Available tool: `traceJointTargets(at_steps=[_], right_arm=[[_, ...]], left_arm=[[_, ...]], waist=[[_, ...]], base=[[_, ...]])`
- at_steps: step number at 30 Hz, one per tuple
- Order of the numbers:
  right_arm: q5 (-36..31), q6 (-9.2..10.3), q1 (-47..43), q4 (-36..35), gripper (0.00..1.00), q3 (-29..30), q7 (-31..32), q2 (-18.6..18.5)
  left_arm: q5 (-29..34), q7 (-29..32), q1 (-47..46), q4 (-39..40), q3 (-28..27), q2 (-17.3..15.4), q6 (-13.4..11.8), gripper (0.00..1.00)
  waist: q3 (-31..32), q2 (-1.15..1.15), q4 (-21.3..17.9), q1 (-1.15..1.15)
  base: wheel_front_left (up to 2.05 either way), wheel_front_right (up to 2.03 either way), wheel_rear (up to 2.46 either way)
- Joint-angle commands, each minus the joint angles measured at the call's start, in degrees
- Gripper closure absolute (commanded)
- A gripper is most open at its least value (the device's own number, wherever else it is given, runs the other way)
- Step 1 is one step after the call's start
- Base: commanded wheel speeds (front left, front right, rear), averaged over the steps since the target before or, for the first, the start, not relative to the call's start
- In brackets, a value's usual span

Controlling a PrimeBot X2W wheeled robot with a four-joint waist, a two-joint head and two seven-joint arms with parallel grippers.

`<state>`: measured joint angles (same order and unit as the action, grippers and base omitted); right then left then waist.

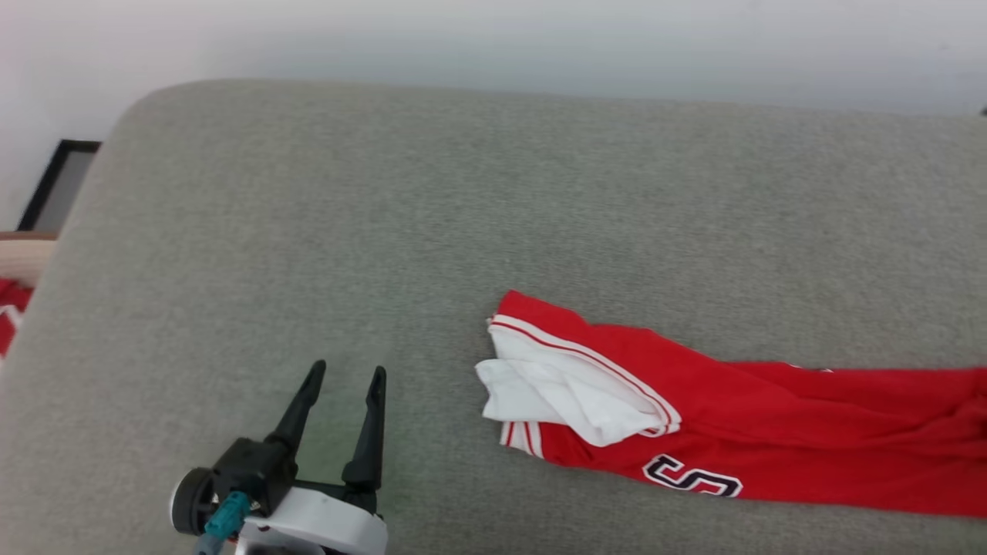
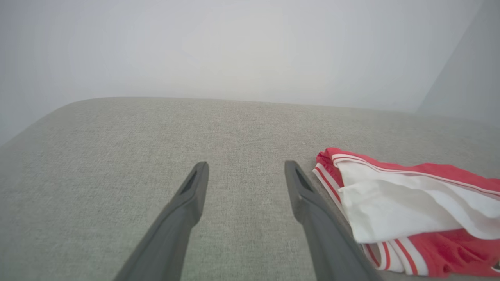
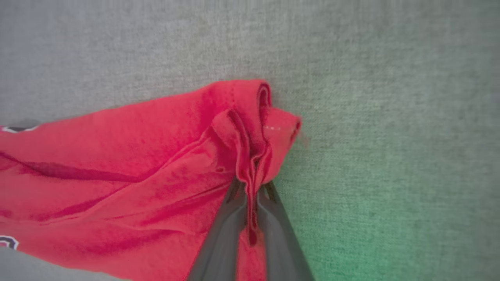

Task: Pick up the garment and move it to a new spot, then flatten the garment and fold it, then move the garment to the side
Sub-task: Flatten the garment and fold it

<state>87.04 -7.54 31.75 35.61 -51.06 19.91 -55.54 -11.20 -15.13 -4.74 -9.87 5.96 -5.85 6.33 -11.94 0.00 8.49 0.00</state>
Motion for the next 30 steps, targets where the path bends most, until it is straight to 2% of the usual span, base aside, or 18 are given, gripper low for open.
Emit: traceJointTargets(at_steps=[1, 9, 12, 17, 20, 23, 30], right_arm=[[-0.9, 0.11, 0.7, 0.4, 1.0, 0.3, -0.9, 0.5], [-1.5, 0.1, 3.5, 5.5, 1.0, 3.9, -6.9, -2.5], [-1.1, 0.1, 4.2, 9.0, 1.0, 5.7, -9.2, -4.2], [-1.0, 0.09, 4.8, 12.3, 1.0, 6.8, -11.3, -4.7], [-1.6, 0.09, 4.9, 10.7, 1.0, 6.4, -11.3, -4.7], [-2.4, 0.08, 4.9, 6.1, 1.0, 5.7, -11.1, -3.7], [-6.1, 0.08, 4.8, -10.6, 1.0, 2.7, -10.0, -1.5]], left_arm=[[0.2, 0.0, -0.6, 0.2, -0.4, 0.3, 0.3, 0.0], [1.6, 0.0, -2.0, 0.2, -3.0, 1.1, 0.8, 0.0], [2.0, 0.0, -2.6, 0.7, -3.7, 1.5, 0.8, 0.0], [2.4, 0.0, -3.2, 0.7, -4.7, 1.9, 1.0, 0.0], [2.7, 0.0, -3.0, 0.8, -5.0, 2.0, 1.1, 0.0], [3.3, 0.0, -2.5, 0.8, -5.4, 2.1, 1.2, 0.0], [2.9, 0.0, -0.8, 1.1, -6.5, 2.3, 1.2, 0.0]], waist=[[-0.3, 0.0, -1.6, 0.0], [-1.7, 0.0, -6.3, 0.0], [-2.2, 0.0, -7.5, 0.0], [-2.5, 0.0, -8.4, 0.0], [-2.3, 0.0, -8.7, 0.0], [-1.9, 0.0, -9.0, 0.0], [-0.1, 0.0, -9.2, 0.0]], base=[[0.0, 0.0, 0.0], [0.0, 0.0, 0.0], [0.0, 0.0, 0.0], [0.0, 0.0, 0.0], [0.0, 0.0, 0.0], [0.0, 0.0, 0.0], [0.0, 0.0, 0.0]])
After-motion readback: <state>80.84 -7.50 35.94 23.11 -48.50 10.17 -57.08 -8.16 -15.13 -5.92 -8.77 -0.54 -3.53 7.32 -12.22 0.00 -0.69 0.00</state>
